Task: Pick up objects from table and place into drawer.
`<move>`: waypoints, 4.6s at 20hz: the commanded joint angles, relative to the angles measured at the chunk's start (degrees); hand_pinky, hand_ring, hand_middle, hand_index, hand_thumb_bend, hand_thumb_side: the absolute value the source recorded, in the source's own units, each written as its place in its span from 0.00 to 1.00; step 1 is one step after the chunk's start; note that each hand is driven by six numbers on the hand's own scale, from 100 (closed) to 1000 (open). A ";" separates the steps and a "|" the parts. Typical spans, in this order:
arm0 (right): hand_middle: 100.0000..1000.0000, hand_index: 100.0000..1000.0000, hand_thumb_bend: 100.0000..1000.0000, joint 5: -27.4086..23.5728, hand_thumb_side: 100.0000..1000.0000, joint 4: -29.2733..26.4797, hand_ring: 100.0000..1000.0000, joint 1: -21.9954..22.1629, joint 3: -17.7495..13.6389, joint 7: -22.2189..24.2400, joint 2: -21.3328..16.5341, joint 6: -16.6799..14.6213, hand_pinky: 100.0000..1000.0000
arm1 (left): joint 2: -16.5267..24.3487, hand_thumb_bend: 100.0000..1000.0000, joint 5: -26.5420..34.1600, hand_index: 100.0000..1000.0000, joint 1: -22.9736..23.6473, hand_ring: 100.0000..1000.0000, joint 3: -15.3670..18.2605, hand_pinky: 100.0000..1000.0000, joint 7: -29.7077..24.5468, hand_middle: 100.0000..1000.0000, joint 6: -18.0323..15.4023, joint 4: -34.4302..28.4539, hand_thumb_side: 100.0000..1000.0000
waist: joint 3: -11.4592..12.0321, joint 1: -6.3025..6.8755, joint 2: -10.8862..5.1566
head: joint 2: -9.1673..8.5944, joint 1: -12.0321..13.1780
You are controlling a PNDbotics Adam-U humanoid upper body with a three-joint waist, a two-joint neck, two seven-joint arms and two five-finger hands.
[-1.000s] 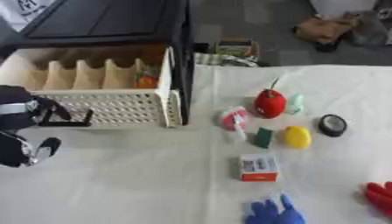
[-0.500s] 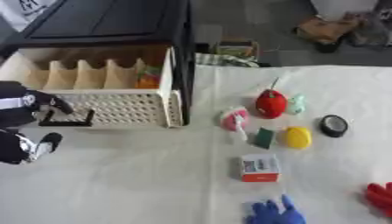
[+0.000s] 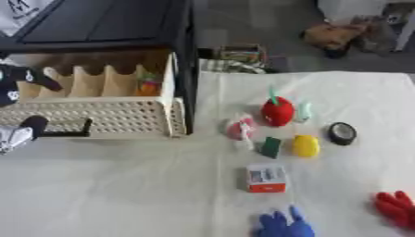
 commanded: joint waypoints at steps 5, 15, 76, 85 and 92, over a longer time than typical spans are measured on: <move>0.60 0.82 0.00 0.09 0.78 -0.94 0.53 -0.13 -0.81 -0.45 -0.97 -0.04 0.78 | -5.66 0.00 11.72 0.92 -2.30 0.00 6.00 0.00 11.42 0.00 -3.27 -0.46 0.24 | 0.24 -0.33 -2.02 | 0.89 -1.29; 0.61 0.82 0.00 0.10 0.79 -0.94 0.53 -0.64 -0.63 -0.55 -1.54 -0.43 0.78 | -11.84 0.00 28.66 0.91 -0.44 0.00 7.87 0.00 49.68 0.00 -16.94 -0.46 0.31 | -0.24 -0.97 -3.03 | 1.48 -0.64; 0.71 0.90 0.41 7.81 0.82 -0.94 0.76 -12.63 25.02 37.24 -36.16 5.34 0.86 | -40.30 0.00 9.19 0.84 13.12 0.31 1.56 0.54 62.68 0.46 -19.88 -0.46 0.45 | -2.70 -2.48 -6.96 | 7.06 0.65; 0.67 0.85 0.45 8.39 0.79 -0.94 0.77 -18.27 28.95 41.66 -31.30 7.88 0.87 | -41.18 0.00 9.31 0.83 13.93 0.31 1.45 0.54 62.62 0.46 -19.42 -0.46 0.44 | -2.72 -2.50 -7.03 | 7.19 0.43; 0.65 0.84 0.47 13.02 0.74 -0.94 0.79 -21.40 32.40 46.42 -26.27 9.70 0.88 | -41.61 0.00 9.47 0.82 14.55 0.30 1.16 0.54 62.29 0.46 -19.01 -0.46 0.43 | -2.82 -2.64 -7.18 | 7.56 0.54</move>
